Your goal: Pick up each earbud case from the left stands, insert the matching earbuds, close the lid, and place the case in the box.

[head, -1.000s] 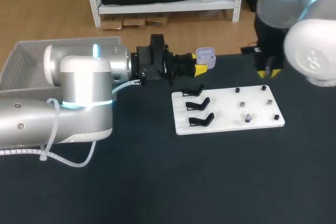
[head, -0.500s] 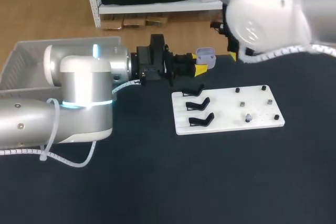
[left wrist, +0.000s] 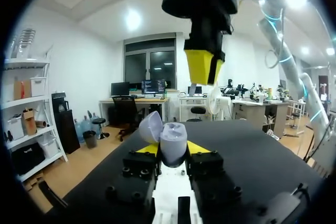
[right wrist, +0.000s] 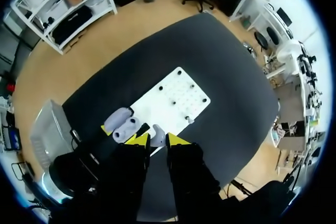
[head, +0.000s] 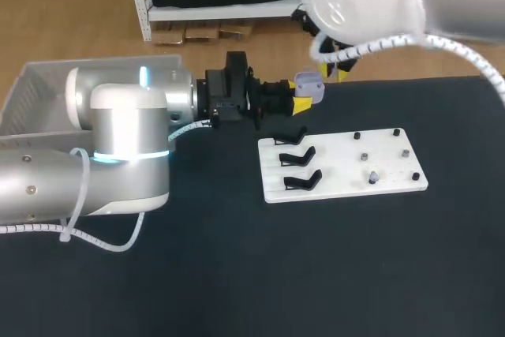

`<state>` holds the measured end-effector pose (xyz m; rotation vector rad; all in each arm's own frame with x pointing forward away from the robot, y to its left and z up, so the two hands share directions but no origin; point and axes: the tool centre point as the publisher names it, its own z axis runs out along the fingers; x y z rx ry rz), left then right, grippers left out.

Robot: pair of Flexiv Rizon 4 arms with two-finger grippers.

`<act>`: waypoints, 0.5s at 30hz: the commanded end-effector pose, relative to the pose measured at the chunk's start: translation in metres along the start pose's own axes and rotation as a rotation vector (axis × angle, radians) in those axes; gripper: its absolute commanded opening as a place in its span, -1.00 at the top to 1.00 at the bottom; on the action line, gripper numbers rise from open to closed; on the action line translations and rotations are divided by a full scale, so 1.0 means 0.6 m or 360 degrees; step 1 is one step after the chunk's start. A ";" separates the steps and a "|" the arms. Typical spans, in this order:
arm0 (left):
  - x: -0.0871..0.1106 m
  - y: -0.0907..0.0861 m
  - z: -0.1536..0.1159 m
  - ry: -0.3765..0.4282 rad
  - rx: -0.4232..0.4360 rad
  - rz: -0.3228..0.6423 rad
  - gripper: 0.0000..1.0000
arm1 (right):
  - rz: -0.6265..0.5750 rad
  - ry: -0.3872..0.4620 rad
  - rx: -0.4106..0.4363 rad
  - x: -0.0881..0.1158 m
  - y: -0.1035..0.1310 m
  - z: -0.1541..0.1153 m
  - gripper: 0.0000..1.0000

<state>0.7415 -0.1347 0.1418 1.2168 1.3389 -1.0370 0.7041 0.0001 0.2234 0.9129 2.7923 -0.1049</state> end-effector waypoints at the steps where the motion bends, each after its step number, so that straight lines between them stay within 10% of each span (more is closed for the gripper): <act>1: 0.003 -0.001 0.000 -0.0013 -0.0009 0.0007 1.00 | -0.0080 0.0045 0.0157 0.000 0.031 0.002 1.00; 15: 0.003 -0.001 0.000 -0.0013 -0.0009 0.0007 1.00 | -0.0158 0.0106 0.0238 0.000 0.043 0.029 1.00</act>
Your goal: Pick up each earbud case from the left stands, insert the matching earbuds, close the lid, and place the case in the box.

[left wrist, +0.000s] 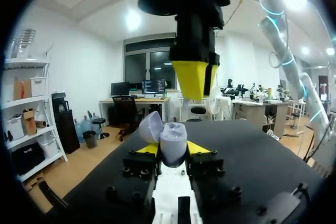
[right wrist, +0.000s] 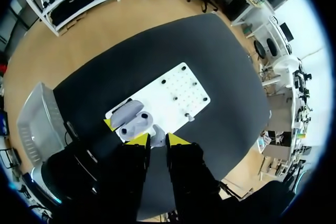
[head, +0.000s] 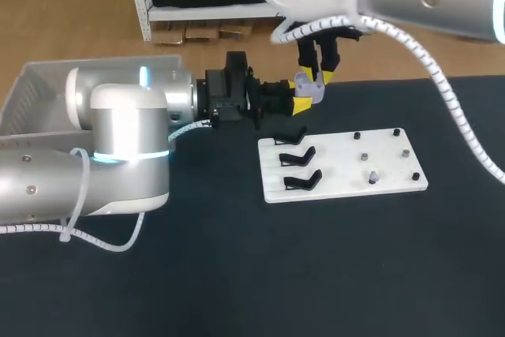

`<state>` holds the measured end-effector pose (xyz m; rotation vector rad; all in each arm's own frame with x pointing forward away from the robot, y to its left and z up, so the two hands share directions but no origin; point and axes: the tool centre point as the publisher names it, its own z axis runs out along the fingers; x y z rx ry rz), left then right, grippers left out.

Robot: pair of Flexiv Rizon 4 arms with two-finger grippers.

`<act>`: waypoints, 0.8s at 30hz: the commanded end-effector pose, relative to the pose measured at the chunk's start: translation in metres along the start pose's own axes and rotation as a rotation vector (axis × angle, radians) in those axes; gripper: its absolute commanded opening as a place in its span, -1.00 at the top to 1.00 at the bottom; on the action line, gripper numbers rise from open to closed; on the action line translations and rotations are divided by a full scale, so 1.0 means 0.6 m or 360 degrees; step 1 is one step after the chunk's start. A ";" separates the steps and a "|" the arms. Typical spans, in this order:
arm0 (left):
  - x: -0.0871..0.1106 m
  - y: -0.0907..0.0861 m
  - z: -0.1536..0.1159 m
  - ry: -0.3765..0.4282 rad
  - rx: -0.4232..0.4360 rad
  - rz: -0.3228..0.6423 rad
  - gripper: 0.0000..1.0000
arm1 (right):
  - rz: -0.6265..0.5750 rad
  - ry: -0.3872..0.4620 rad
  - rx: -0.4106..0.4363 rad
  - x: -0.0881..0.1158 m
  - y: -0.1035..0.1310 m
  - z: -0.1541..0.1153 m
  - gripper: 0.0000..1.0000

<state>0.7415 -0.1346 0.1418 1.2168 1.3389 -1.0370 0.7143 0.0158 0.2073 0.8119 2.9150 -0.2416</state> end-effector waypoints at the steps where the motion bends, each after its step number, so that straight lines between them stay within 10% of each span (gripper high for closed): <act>1: 0.003 -0.001 0.000 -0.0013 -0.0009 0.0007 1.00 | 0.0003 0.0006 0.0072 -0.008 0.012 0.002 1.00; 24: 0.003 -0.001 0.000 -0.0013 -0.0009 0.0007 1.00 | -0.0020 0.0008 0.0079 -0.004 0.023 0.011 1.00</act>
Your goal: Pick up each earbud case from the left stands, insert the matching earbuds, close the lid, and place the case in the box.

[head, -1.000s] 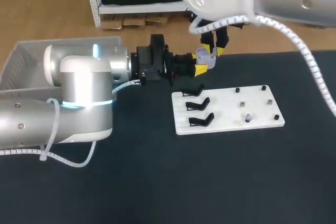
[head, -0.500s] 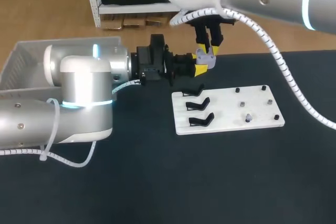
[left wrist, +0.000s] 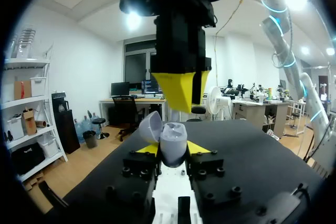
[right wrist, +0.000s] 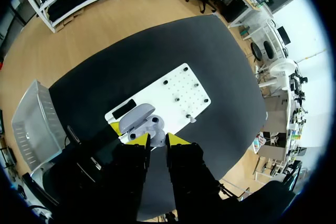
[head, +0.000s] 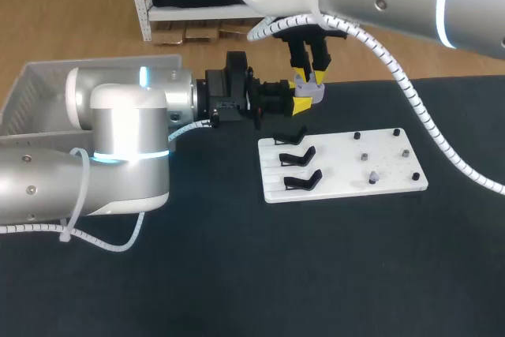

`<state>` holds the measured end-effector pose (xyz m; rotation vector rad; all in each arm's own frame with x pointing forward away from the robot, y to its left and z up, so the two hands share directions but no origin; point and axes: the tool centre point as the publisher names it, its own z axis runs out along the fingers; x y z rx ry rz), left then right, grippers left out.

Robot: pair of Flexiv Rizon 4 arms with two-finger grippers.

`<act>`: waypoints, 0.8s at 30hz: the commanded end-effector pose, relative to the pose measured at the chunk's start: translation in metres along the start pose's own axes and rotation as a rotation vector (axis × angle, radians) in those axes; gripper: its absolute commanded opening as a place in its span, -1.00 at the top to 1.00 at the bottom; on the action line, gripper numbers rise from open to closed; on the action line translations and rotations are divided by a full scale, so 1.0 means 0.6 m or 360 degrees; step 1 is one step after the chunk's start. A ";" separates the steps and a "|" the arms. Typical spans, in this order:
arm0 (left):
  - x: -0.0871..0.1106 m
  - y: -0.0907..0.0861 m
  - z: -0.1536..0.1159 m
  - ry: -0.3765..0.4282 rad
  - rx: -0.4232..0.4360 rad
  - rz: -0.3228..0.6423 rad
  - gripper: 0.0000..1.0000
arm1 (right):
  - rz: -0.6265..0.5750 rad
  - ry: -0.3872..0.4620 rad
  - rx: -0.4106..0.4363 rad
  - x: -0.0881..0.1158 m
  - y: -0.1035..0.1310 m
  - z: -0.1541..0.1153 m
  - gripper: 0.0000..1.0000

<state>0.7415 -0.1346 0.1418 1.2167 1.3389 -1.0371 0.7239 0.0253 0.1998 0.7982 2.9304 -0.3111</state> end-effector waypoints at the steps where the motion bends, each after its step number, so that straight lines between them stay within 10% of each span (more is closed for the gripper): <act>1: 0.003 -0.001 0.000 -0.0013 -0.0009 0.0007 1.00 | 0.0004 0.0003 0.0006 0.000 0.000 0.002 1.00; 24: 0.003 -0.001 0.000 -0.0013 -0.0009 0.0007 1.00 | 0.0037 -0.0012 0.0024 -0.004 0.003 0.012 1.00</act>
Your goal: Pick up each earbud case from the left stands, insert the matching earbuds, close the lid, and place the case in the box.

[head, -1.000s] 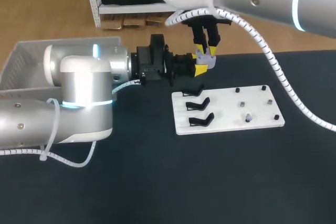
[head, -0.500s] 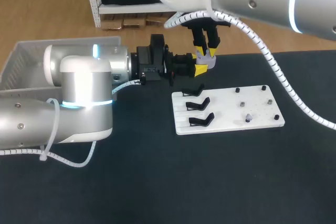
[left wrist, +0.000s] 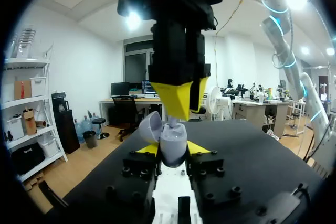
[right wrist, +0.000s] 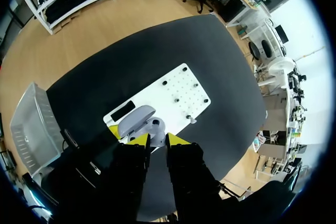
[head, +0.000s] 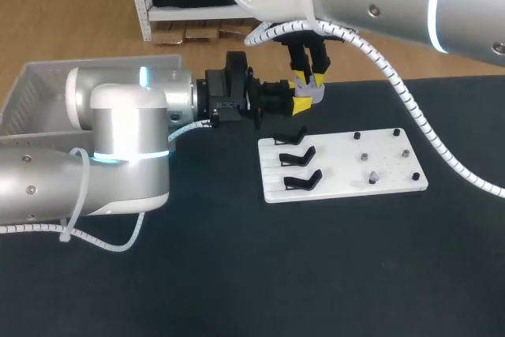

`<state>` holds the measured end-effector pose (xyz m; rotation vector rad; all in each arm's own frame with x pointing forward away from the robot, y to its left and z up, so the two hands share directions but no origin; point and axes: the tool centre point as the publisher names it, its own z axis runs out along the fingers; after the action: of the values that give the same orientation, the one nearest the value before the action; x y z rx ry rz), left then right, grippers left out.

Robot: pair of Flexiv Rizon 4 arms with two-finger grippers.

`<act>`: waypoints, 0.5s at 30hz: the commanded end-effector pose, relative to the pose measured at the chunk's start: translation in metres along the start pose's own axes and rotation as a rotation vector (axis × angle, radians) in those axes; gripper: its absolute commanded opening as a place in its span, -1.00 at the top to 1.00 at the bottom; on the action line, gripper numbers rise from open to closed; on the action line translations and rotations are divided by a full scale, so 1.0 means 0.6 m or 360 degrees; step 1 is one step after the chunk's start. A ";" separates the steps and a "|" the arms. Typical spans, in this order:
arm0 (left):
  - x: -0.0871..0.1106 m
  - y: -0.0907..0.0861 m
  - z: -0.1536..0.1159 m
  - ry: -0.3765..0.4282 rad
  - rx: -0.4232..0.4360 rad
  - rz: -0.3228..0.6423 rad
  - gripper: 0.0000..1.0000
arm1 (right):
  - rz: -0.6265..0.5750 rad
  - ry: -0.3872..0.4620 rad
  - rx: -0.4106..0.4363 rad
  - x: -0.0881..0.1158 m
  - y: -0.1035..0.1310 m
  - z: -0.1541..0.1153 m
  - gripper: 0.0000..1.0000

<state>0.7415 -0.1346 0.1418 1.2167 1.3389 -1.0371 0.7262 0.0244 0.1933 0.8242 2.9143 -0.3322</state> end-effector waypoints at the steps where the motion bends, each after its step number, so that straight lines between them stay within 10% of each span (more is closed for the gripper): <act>1: 0.003 -0.001 0.000 -0.0013 -0.0009 0.0007 1.00 | 0.0008 0.0002 0.0002 -0.002 0.000 0.001 1.00; 15: 0.003 -0.001 0.000 -0.0013 -0.0009 0.0007 1.00 | 0.0019 0.0022 0.0008 0.001 -0.001 0.014 1.00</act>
<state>0.7412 -0.1349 0.1416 1.2171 1.3388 -1.0375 0.7261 0.0224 0.1855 0.8443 2.9210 -0.3337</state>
